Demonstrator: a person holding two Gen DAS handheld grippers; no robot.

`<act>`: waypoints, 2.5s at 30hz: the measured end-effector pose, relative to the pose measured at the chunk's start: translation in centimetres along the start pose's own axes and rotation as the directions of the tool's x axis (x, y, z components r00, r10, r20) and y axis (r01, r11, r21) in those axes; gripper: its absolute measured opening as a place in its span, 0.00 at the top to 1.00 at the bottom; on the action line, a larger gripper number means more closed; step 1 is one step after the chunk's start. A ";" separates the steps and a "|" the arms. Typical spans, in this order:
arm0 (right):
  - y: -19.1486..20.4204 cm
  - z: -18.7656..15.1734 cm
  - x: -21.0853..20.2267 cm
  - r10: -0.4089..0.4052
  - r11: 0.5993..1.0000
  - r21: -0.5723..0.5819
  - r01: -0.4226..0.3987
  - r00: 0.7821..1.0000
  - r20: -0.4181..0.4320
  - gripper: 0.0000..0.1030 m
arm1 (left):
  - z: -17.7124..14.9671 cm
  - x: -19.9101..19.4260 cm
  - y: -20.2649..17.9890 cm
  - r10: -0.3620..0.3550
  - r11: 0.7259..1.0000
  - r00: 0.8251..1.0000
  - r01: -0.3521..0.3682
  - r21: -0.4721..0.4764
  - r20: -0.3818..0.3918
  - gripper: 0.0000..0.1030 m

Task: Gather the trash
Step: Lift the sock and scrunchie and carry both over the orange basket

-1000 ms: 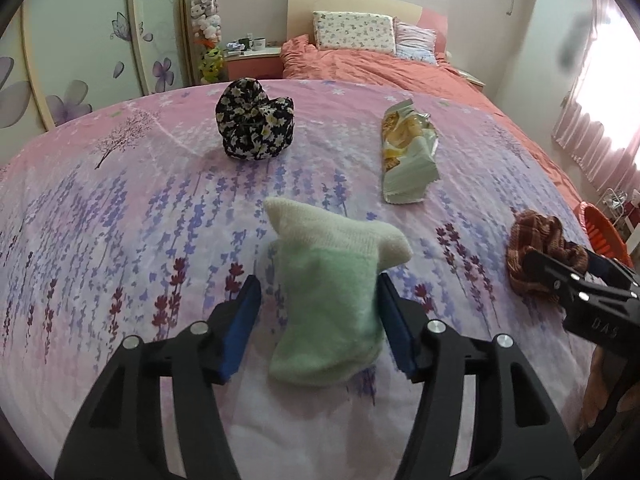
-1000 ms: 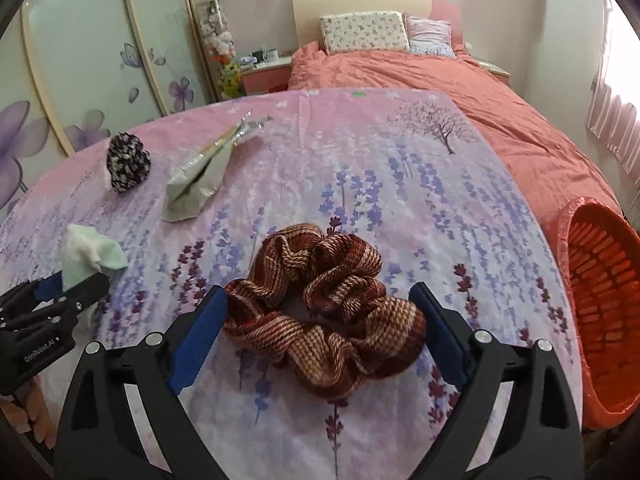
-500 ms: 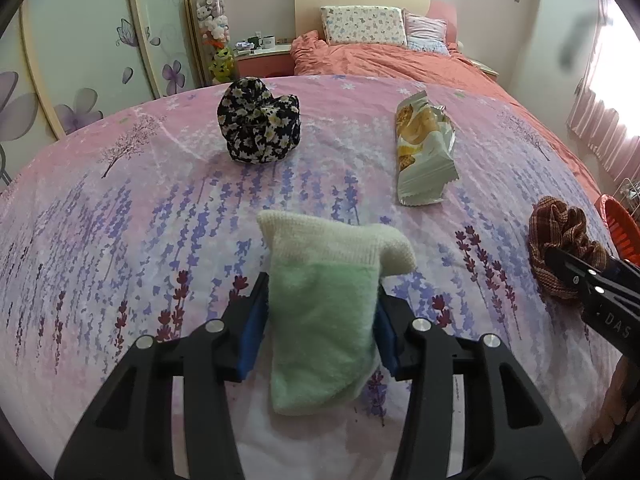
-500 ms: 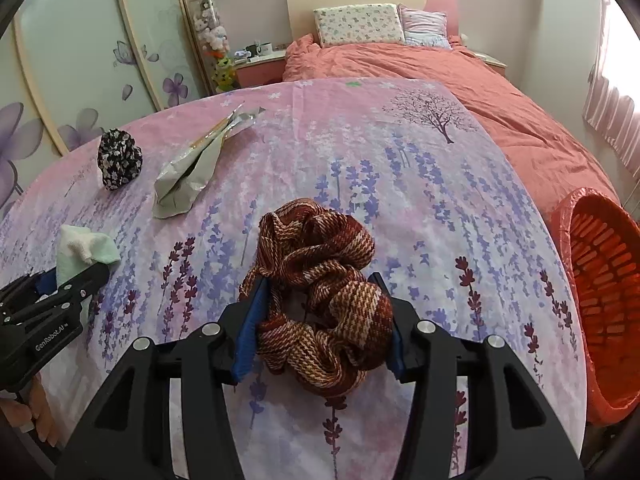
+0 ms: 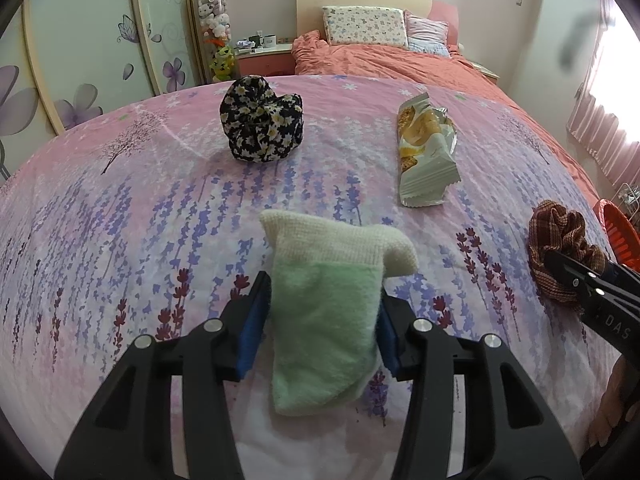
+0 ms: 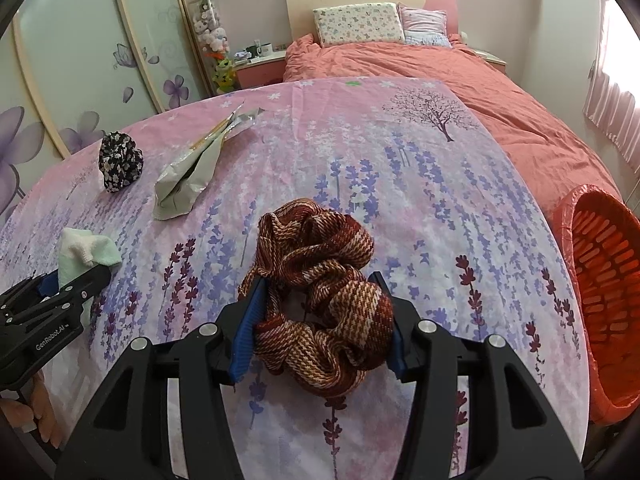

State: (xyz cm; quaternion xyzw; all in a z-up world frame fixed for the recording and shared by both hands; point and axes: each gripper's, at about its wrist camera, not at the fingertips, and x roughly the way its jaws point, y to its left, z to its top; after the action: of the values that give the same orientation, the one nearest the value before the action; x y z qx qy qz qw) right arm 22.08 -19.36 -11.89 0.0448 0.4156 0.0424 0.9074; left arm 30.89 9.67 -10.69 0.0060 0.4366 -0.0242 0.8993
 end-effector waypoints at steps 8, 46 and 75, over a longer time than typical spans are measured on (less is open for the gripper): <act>-0.1 -0.1 -0.1 0.008 1.000 0.004 -0.008 1.000 0.000 0.48 | -0.2 -0.2 0.3 -0.005 1.000 1.000 0.005 -0.002 -0.001 0.51; -5.4 -1.8 -7.1 0.035 0.997 0.065 -0.045 0.989 0.140 0.80 | 0.9 -5.7 -4.1 -0.162 0.983 0.980 0.150 0.106 0.119 0.92; -25.6 -2.3 -14.9 -0.194 0.914 0.404 0.052 0.927 0.321 0.80 | 2.1 -8.4 -34.6 -0.574 0.761 0.818 0.515 0.394 0.039 0.92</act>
State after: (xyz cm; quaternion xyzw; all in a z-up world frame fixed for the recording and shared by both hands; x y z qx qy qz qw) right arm 11.65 -46.40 -5.15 0.2037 0.2473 -0.1076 0.9411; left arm 25.68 -24.64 -2.44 0.0440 0.3347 -0.3662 0.8671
